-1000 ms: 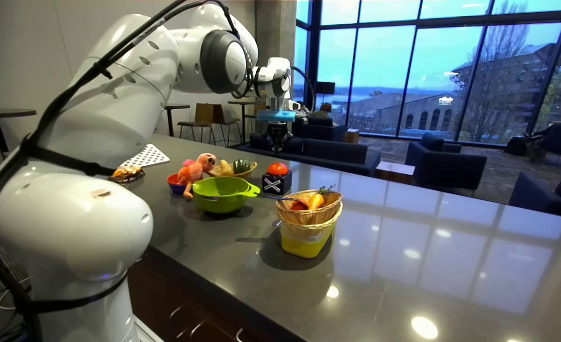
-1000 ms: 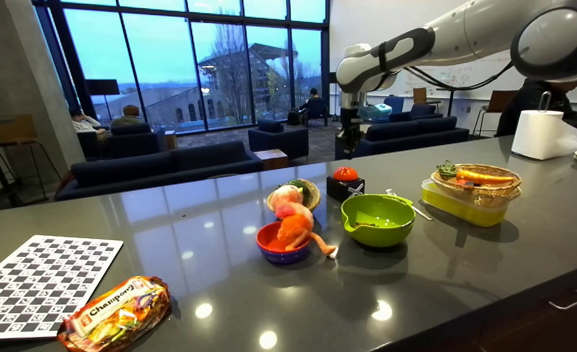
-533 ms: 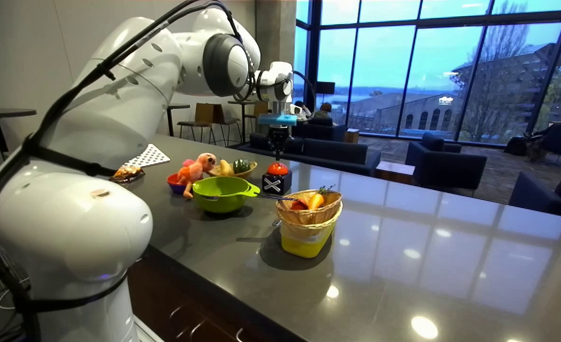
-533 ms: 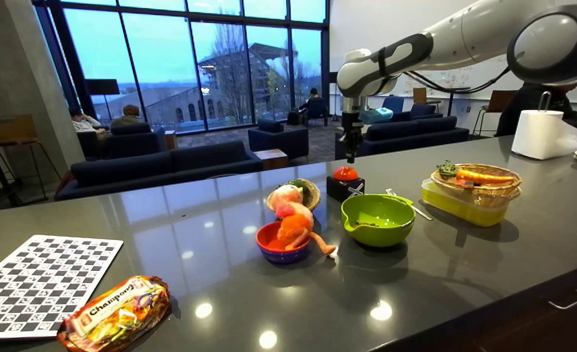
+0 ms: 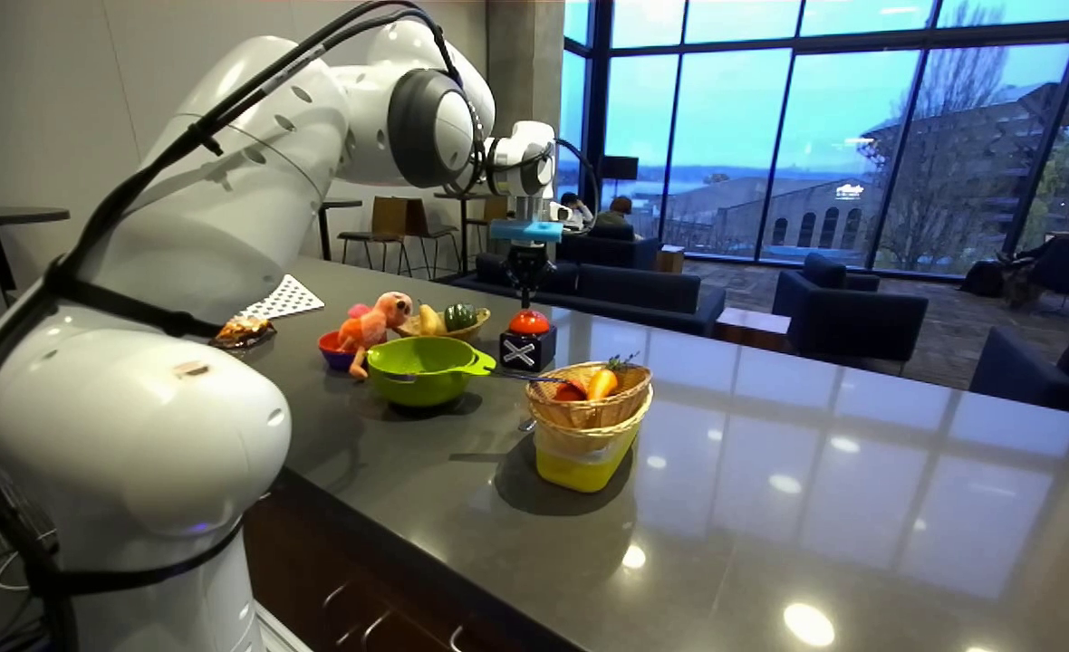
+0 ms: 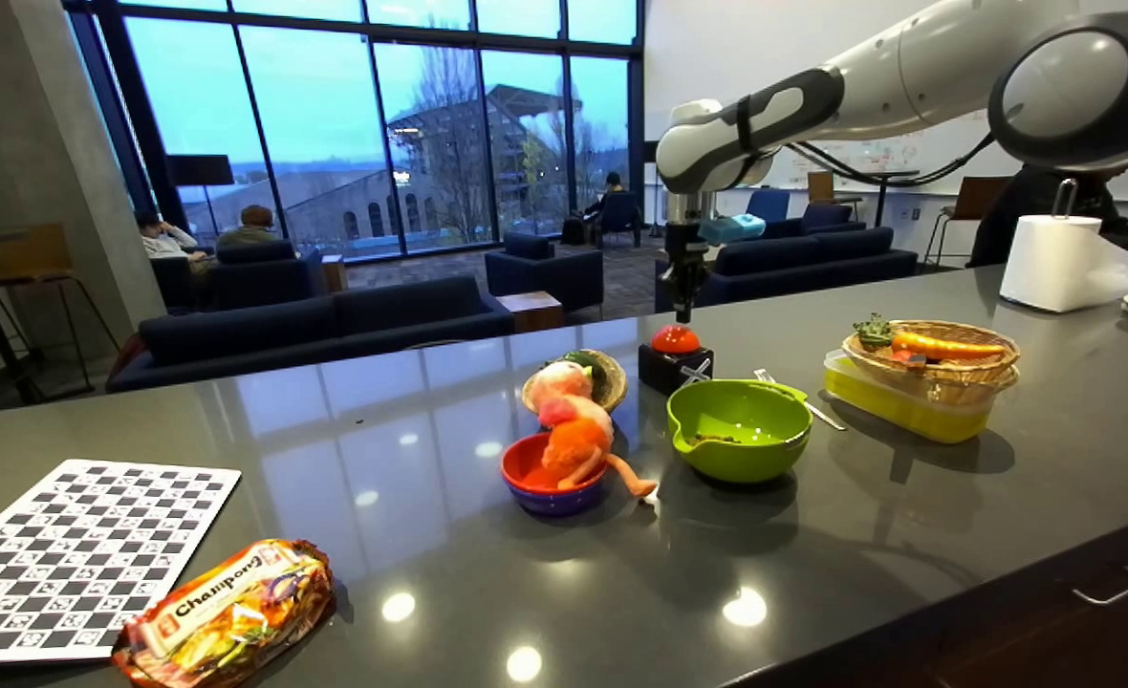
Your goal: Press the big orange button on the blue box with an X
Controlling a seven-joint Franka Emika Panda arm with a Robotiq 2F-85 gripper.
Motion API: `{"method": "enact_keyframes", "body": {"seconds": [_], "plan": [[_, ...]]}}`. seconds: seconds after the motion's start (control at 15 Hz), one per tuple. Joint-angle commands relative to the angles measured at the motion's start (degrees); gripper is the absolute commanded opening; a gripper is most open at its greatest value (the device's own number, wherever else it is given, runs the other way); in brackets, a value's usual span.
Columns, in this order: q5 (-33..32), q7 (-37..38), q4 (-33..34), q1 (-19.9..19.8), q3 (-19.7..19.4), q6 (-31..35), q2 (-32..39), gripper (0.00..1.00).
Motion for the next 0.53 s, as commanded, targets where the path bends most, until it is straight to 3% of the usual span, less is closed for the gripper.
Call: {"method": "enact_keyframes", "body": {"seconds": [0.0,0.47], "plan": [[0.25,-0.83,2.26,-0.40,0.50,-1.84,1.36,0.00],[0.83,-1.63,3.61,-0.96,0.71,-2.34,2.83,0.00]]}}
